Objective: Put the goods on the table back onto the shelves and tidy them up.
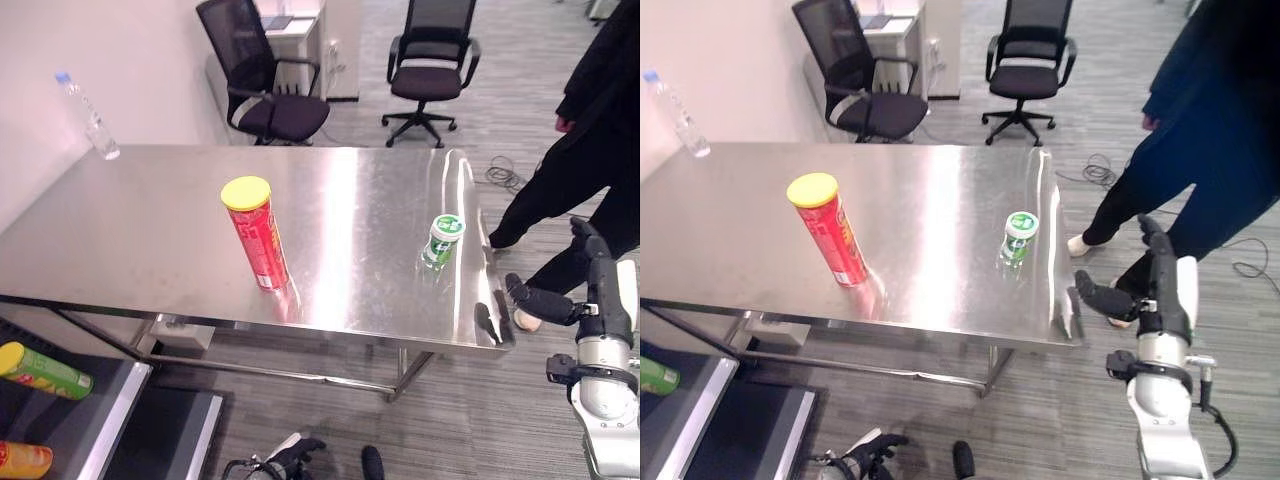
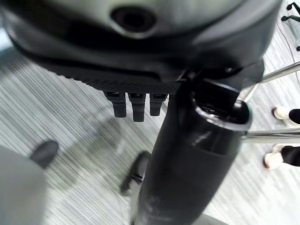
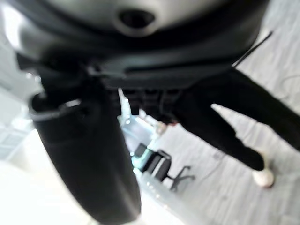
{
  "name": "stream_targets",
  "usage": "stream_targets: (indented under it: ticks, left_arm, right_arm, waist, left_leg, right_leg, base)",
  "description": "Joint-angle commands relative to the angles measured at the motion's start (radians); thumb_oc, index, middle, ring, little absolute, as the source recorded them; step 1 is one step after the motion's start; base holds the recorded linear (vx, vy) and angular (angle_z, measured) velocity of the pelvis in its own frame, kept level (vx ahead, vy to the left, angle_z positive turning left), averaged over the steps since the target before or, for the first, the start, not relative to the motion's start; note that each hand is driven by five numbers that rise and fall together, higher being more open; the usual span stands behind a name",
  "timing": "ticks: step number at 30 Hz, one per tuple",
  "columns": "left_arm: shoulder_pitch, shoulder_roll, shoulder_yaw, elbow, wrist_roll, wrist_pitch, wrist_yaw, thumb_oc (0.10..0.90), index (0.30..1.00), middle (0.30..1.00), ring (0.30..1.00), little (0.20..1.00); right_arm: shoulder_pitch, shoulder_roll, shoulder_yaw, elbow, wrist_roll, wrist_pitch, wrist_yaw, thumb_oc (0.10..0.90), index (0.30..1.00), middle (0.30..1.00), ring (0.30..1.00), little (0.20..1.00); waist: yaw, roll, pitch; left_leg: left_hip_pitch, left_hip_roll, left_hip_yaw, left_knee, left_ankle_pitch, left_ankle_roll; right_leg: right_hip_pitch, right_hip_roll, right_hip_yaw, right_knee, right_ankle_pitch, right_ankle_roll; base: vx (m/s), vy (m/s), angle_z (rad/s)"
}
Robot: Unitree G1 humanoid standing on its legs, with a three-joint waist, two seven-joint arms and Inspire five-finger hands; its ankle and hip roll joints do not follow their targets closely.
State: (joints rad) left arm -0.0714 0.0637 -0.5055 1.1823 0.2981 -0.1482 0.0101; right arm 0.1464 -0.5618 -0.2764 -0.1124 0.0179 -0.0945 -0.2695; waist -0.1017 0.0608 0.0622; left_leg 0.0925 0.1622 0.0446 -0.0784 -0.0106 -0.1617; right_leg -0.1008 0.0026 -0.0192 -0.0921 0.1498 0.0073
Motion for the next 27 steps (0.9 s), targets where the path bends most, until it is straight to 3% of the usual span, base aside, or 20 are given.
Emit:
stream_targets:
  ticks: [1,2,3,4,6,13,19,27]
  left_arm:
    - [-0.074,0.05,-0.02,0.099,-0.007,-0.009,0.012,0.8,0.9,0.9,0.9,0.9]
    - [-0.074,0.049,-0.02,0.1,-0.007,-0.009,0.013,0.8,0.9,0.9,0.9,0.9]
    - [-0.07,0.049,-0.009,0.101,-0.012,-0.008,0.009,0.8,0.9,0.9,0.9,0.9]
    - [-0.069,0.049,-0.009,0.1,-0.012,-0.008,0.008,0.8,0.9,0.9,0.9,0.9]
    - [-0.049,0.048,0.012,0.109,-0.015,-0.005,-0.003,0.8,0.9,0.9,0.9,0.9]
    - [-0.04,0.023,0.001,0.128,-0.015,-0.005,-0.021,0.8,0.9,0.9,0.9,0.9]
    - [-0.056,0.016,-0.027,0.121,0.012,-0.003,-0.03,0.8,0.9,0.9,0.9,0.9]
    - [-0.052,0.02,-0.042,0.104,0.011,-0.004,-0.039,0.8,0.9,0.9,0.9,0.9]
  right_arm:
    - [-0.052,-0.015,-0.148,-0.159,0.089,-0.167,0.021,0.8,0.9,0.9,0.9,0.9]
    - [-0.05,-0.016,-0.149,-0.159,0.092,-0.167,0.024,0.8,0.9,0.9,0.9,0.9]
    - [-0.037,-0.014,-0.162,-0.169,0.115,-0.174,0.037,0.8,0.9,0.9,0.9,0.9]
    - [-0.036,-0.014,-0.162,-0.17,0.117,-0.174,0.039,0.8,0.9,0.9,0.9,0.9]
    - [-0.031,-0.009,-0.17,-0.195,0.153,-0.181,0.071,0.8,0.9,0.9,0.9,0.9]
    - [-0.047,-0.017,-0.155,-0.251,0.251,-0.224,0.113,0.8,0.9,0.9,0.9,0.9]
    - [-0.065,-0.058,-0.169,-0.246,0.097,-0.182,0.03,0.8,0.9,0.9,0.9,0.9]
    - [-0.101,-0.067,-0.2,-0.233,0.012,-0.171,-0.041,0.8,0.9,0.9,0.9,0.9]
  waist:
    - [-0.028,-0.044,-0.026]
    - [-0.029,-0.044,-0.025]
    - [-0.049,-0.045,-0.02]
    - [-0.047,-0.045,-0.019]
    - [-0.053,-0.038,-0.024]
    - [-0.053,-0.038,-0.046]
    - [-0.045,-0.041,-0.054]
    - [-0.03,-0.034,-0.056]
  left_leg:
    - [-0.026,0.062,0.111,-0.009,0.033,0.005]
    - [-0.025,0.062,0.111,-0.009,0.033,0.005]
    - [-0.027,0.081,0.233,-0.009,0.057,0.013]
    - [-0.023,0.081,0.236,-0.009,0.057,0.012]
    - [-0.014,0.089,0.314,-0.007,0.08,0.005]
    - [0.005,0.098,0.316,-0.009,0.088,-0.009]
    - [0.017,0.096,0.305,-0.009,0.088,-0.012]
    - [0.017,0.104,0.279,-0.009,0.106,-0.023]
  right_leg:
    - [0.01,-0.053,0.014,0.08,-0.103,0.119]
    - [0.011,-0.053,0.013,0.081,-0.105,0.118]
    - [0.021,-0.065,-0.019,0.089,-0.119,0.119]
    - [0.022,-0.064,-0.017,0.091,-0.12,0.118]
    - [0.037,-0.06,-0.036,0.09,-0.127,0.111]
    - [0.074,-0.055,-0.056,0.076,-0.137,0.105]
    - [0.091,-0.054,-0.059,0.065,-0.138,0.101]
    - [0.099,-0.046,-0.076,0.064,-0.148,0.095]
  base:
    - [0.01,-0.037,0.8]
    - [-0.01,-0.014,0.92]
    - [-0.01,0.003,0.82]
    - [-0.02,0.003,0.76]
    - [0.04,-0.027,0.78]
    - [0.06,-0.031,0.15]
    - [0.04,-0.022,0.11]
    - [0.03,-0.027,0.05]
